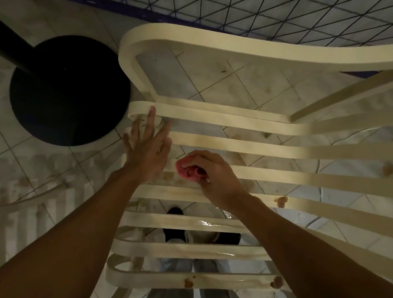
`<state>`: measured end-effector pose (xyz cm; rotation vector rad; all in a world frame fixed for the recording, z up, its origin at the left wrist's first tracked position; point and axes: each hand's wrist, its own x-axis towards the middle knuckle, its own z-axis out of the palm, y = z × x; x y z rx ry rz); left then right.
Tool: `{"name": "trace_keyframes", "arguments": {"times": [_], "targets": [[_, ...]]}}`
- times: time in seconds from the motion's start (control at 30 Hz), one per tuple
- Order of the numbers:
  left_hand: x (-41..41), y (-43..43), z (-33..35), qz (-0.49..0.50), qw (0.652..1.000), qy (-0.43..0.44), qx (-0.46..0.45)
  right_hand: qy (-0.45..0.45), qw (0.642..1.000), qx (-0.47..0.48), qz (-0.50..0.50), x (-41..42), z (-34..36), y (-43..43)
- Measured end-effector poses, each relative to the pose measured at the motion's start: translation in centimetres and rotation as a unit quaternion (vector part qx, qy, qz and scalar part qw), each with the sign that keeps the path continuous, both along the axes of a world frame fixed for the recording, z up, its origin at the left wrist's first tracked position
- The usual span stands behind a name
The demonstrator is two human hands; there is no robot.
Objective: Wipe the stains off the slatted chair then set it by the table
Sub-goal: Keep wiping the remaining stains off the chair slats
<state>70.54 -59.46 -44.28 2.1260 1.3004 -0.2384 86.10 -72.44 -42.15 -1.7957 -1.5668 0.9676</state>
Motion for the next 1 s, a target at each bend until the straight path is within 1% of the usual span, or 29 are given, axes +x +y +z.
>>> {"name": "trace_keyframes", "arguments": {"times": [0.07, 0.13, 0.2, 0.27, 0.3, 0.37, 0.47, 0.53, 0.7, 0.8, 0.87, 0.93, 1.0], "targets": [[-0.3, -0.2, -0.1, 0.05, 0.995, -0.079, 0.019, 0.01, 0.996, 0.004, -0.083, 1.2, 0.5, -0.2], [-1.0, -0.5, -0.1, 0.144, 0.977, -0.156, 0.024, -0.051, 0.98, -0.001, -0.19, 2.8, 1.0, -0.6], [-2.0, -1.0, -0.4, 0.231, 0.951, -0.202, 0.014, -0.124, 0.955, -0.039, -0.268, 4.1, 1.0, -1.0], [-2.6, -1.5, -0.3, 0.305, 0.923, -0.233, -0.015, -0.139, 0.938, -0.095, -0.302, 4.3, 0.7, -0.9], [-2.8, -1.8, 0.0, 0.345, 0.907, -0.236, -0.043, -0.134, 0.935, -0.114, -0.308, 4.0, 0.6, -0.6], [-3.2, -2.5, 0.7, 0.421, 0.876, -0.217, -0.091, -0.123, 0.933, -0.127, -0.313, 2.8, 0.5, 0.4], [-3.5, -3.4, 1.8, 0.479, 0.839, -0.222, -0.134, -0.1, 0.934, -0.122, -0.321, 0.1, 0.9, 2.5], [-3.4, -3.7, 2.2, 0.483, 0.832, -0.234, -0.14, -0.093, 0.938, -0.119, -0.313, -1.7, 1.2, 3.6], [-3.1, -3.8, 3.2, 0.477, 0.835, -0.23, -0.148, -0.085, 0.959, -0.094, -0.252, -5.1, 1.7, 5.4], [-3.7, -3.5, 3.1, 0.495, 0.818, -0.243, -0.163, -0.06, 0.976, -0.086, -0.193, -4.8, 1.7, 5.6], [-4.0, -3.3, 3.0, 0.523, 0.795, -0.255, -0.169, -0.045, 0.982, -0.075, -0.168, -3.4, 1.8, 5.1], [-4.1, -3.4, 3.1, 0.537, 0.786, -0.253, -0.174, -0.057, 0.977, -0.071, -0.194, -1.8, 2.1, 4.0], [-4.4, -3.6, 3.0, 0.534, 0.79, -0.242, -0.182, -0.092, 0.964, -0.099, -0.23, -0.6, 2.3, 2.3]]}}
